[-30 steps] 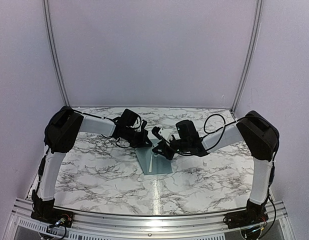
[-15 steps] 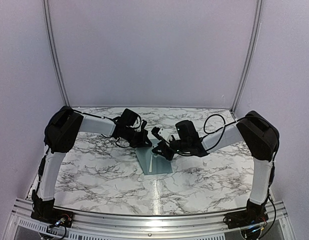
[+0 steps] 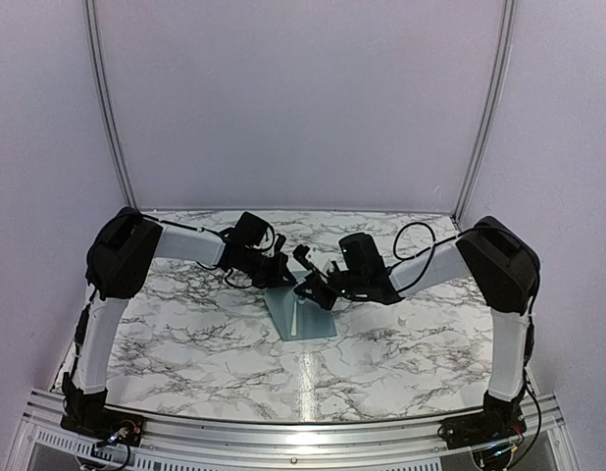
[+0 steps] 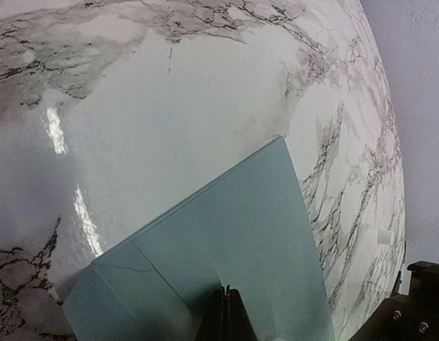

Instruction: Place the letter into the envelope and seal it

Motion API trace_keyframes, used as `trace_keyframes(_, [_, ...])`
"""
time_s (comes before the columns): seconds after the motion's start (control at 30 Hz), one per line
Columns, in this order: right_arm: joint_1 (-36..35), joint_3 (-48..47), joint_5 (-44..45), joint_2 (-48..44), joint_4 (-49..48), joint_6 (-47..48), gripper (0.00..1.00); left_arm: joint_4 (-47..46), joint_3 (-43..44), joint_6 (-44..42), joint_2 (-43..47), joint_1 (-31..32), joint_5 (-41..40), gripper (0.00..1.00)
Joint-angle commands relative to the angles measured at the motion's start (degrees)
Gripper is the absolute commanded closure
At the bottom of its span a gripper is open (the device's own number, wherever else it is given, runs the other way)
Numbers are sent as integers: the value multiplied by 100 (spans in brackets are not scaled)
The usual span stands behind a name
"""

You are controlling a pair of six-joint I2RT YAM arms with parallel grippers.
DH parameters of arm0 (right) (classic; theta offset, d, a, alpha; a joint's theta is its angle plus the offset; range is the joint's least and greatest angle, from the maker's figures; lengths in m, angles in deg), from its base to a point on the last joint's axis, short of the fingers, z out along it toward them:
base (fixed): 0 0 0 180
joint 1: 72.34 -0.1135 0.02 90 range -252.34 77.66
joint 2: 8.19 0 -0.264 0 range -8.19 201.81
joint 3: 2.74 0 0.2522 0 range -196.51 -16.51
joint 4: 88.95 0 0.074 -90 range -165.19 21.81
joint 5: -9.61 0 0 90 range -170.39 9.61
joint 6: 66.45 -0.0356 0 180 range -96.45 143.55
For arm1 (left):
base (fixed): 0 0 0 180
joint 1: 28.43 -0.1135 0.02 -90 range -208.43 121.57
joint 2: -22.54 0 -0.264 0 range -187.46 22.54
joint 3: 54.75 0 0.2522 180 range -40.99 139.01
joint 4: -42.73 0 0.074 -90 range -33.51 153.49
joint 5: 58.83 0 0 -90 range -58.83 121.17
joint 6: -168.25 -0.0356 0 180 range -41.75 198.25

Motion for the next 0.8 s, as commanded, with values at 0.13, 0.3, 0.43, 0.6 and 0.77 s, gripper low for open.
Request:
trace_keyframes(0.13, [142, -258, 394, 304, 86, 25, 100, 515, 21, -118, -225, -19, -64, 100])
trace_keyframes(0.3, [309, -390, 304, 290, 217, 15, 100, 521, 37, -109, -225, -22, -85, 100])
trace_keyframes(0.43, [309, -302, 195, 172, 363, 265, 100, 533, 64, -101, -225, -21, -137, 100])
trace_keyframes(0.6, [323, -245, 25, 62, 650, 659, 100, 549, 108, -90, -260, -22, -113, 100])
trace_keyframes(0.77, [320, -121, -123, -1, 908, 640, 100, 574, 110, -84, -255, -30, -151, 100])
